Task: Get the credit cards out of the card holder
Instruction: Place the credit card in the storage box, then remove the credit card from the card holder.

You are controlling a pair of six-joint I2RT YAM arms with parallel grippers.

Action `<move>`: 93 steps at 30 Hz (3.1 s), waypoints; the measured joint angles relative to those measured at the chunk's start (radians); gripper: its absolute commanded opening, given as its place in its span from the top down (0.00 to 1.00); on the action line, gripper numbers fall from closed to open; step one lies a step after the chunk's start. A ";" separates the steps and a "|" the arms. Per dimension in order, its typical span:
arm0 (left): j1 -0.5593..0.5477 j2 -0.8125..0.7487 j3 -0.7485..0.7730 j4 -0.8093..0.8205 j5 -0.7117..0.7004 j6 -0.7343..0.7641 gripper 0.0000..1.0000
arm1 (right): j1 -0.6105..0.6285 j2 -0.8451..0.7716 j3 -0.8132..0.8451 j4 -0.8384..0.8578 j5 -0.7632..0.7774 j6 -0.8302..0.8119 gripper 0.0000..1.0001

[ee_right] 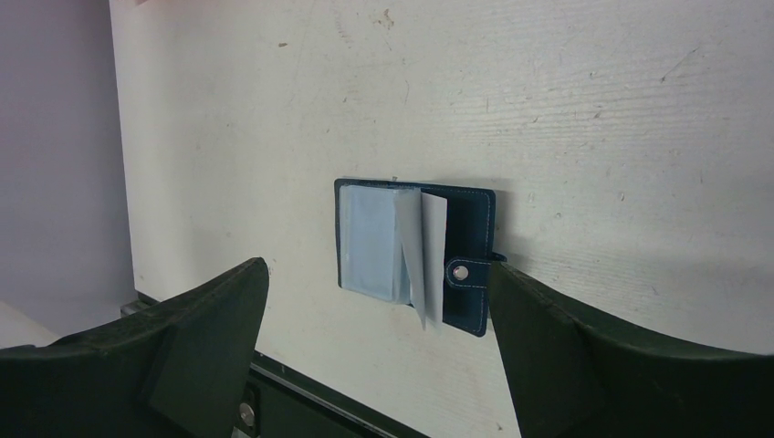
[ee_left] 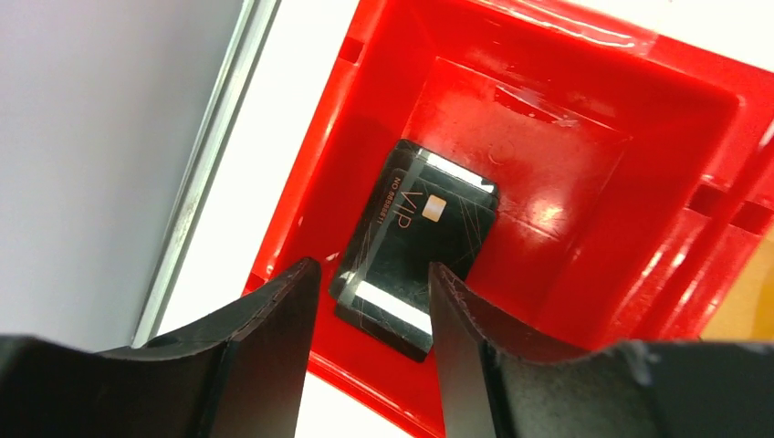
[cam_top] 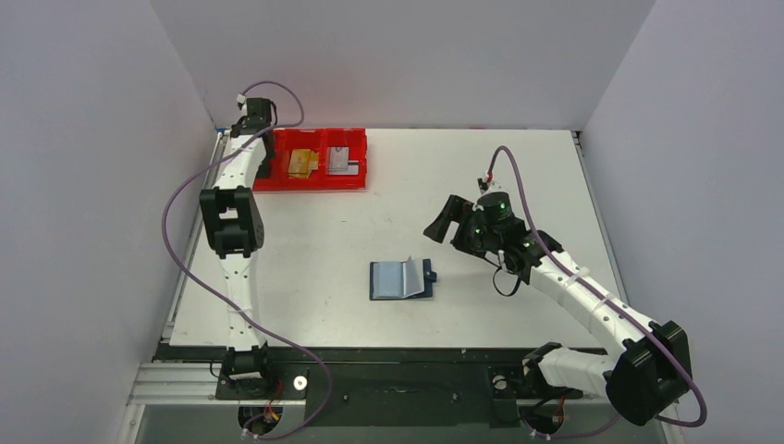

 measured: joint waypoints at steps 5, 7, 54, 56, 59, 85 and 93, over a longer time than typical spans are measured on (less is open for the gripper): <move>0.000 -0.019 0.000 -0.018 0.061 -0.031 0.53 | 0.017 0.000 0.000 -0.003 0.014 0.000 0.15; -0.001 -0.034 0.000 -0.027 0.082 -0.040 0.53 | 0.024 0.000 0.000 -0.004 0.021 0.000 0.15; -0.441 -1.180 -1.300 0.103 0.627 -0.402 0.46 | 0.351 0.413 0.155 -0.060 0.317 -0.025 0.28; -0.441 -1.180 -1.310 0.124 0.643 -0.408 0.46 | 0.351 0.426 0.155 -0.056 0.323 -0.022 0.28; -0.441 -1.178 -1.321 0.134 0.657 -0.417 0.46 | 0.351 0.447 0.155 -0.047 0.330 -0.019 0.28; -0.400 -1.160 -1.331 0.127 0.651 -0.424 0.46 | 0.499 0.416 0.368 -0.158 0.440 0.002 0.32; -0.396 -1.160 -1.331 0.119 0.650 -0.423 0.46 | 0.454 0.598 0.380 -0.163 0.407 -0.013 0.32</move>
